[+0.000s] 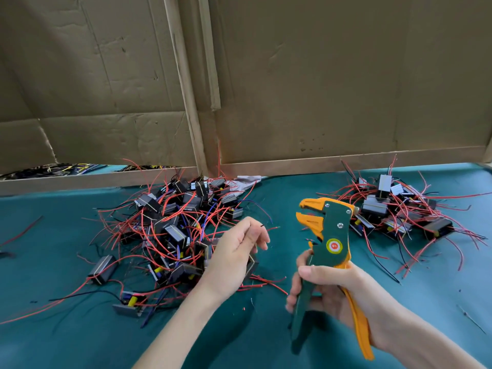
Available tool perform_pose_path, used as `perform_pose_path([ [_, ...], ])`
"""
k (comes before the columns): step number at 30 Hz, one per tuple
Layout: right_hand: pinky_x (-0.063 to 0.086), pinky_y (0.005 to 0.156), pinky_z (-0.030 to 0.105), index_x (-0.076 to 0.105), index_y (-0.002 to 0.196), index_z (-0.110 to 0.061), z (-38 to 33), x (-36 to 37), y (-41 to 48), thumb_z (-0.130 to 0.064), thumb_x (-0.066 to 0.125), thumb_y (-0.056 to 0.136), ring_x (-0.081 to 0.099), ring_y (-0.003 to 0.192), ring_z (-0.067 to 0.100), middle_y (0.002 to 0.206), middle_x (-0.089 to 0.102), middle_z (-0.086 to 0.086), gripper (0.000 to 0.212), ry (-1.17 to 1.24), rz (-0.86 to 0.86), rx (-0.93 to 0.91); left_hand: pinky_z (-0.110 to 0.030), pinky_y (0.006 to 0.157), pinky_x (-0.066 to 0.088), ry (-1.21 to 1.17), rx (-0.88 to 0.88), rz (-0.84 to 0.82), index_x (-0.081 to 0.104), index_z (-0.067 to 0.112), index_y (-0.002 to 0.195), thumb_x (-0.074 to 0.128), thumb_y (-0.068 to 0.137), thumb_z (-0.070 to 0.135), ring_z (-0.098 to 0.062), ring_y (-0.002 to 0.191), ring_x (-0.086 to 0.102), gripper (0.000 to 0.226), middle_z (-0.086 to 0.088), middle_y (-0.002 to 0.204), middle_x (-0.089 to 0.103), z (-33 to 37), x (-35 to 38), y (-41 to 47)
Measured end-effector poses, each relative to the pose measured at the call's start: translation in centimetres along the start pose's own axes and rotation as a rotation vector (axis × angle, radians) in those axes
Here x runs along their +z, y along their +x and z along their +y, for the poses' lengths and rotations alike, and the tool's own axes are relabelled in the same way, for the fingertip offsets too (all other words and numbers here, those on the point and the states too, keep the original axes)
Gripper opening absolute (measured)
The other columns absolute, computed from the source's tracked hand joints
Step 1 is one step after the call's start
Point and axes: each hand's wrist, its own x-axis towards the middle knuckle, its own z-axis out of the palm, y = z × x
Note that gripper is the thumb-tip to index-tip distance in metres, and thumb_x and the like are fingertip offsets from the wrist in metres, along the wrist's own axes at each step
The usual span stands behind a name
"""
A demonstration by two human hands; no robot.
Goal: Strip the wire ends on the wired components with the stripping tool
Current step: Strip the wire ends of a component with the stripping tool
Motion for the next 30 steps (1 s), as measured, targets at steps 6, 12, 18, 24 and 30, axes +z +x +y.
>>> perform_pose_path([
  [6, 0.056, 0.069, 0.047, 0.065, 0.071, -0.008, -0.4, -0.7, 0.2, -0.015, 0.083, 0.058, 0.065, 0.069, 0.039, 0.073, 0.061, 0.025, 0.023, -0.029, 0.039, 0.081, -0.013, 0.076, 0.038, 0.145, -0.016, -0.014, 0.062, 0.024, 0.089, 0.038, 0.101, 0.020, -0.006, 0.077, 0.050, 0.028, -0.005, 0.093, 0.056, -1.0, 0.2, -0.2],
  [12, 0.056, 0.072, 0.047, 0.063, 0.071, -0.007, -1.0, -0.6, -0.2, -0.016, 0.077, 0.065, 0.064, 0.070, 0.038, 0.073, 0.062, 0.023, 0.017, -0.111, -0.034, 0.110, -0.013, 0.070, 0.045, -0.014, 0.026, 0.180, 0.076, 0.032, 0.084, 0.065, 0.087, 0.008, -0.004, 0.066, 0.058, 0.027, -0.003, 0.079, 0.068, 0.0, 0.1, -0.2],
  [18, 0.055, 0.072, 0.046, 0.063, 0.073, -0.006, -1.3, -0.1, -0.6, -0.014, 0.074, 0.068, 0.064, 0.068, 0.036, 0.073, 0.061, 0.024, 0.014, -0.166, -0.104, 0.101, -0.018, 0.069, 0.051, -0.175, 0.025, 0.178, 0.072, 0.025, 0.083, 0.068, 0.077, 0.033, -0.009, 0.067, 0.065, 0.011, 0.009, 0.069, 0.066, 1.3, 0.4, -0.4],
  [24, 0.055, 0.072, 0.046, 0.061, 0.074, -0.004, -1.5, 0.2, -0.8, -0.011, 0.071, 0.072, 0.063, 0.068, 0.036, 0.072, 0.061, 0.023, 0.012, -0.197, -0.114, 0.092, -0.016, 0.065, 0.048, -0.181, 0.007, 0.113, 0.069, 0.023, 0.081, 0.065, 0.080, 0.033, -0.008, 0.060, 0.058, 0.010, 0.009, 0.066, 0.062, 2.0, 0.5, -0.4],
  [30, 0.055, 0.070, 0.044, 0.060, 0.074, -0.004, -1.7, 0.5, -1.2, -0.007, 0.067, 0.074, 0.062, 0.067, 0.035, 0.071, 0.060, 0.023, 0.008, -0.218, -0.107, 0.084, -0.013, 0.059, 0.041, -0.180, 0.007, 0.057, 0.069, 0.021, 0.081, 0.065, 0.079, 0.031, -0.007, 0.056, 0.047, 0.011, 0.009, 0.061, 0.055, 2.4, 0.1, -0.3],
])
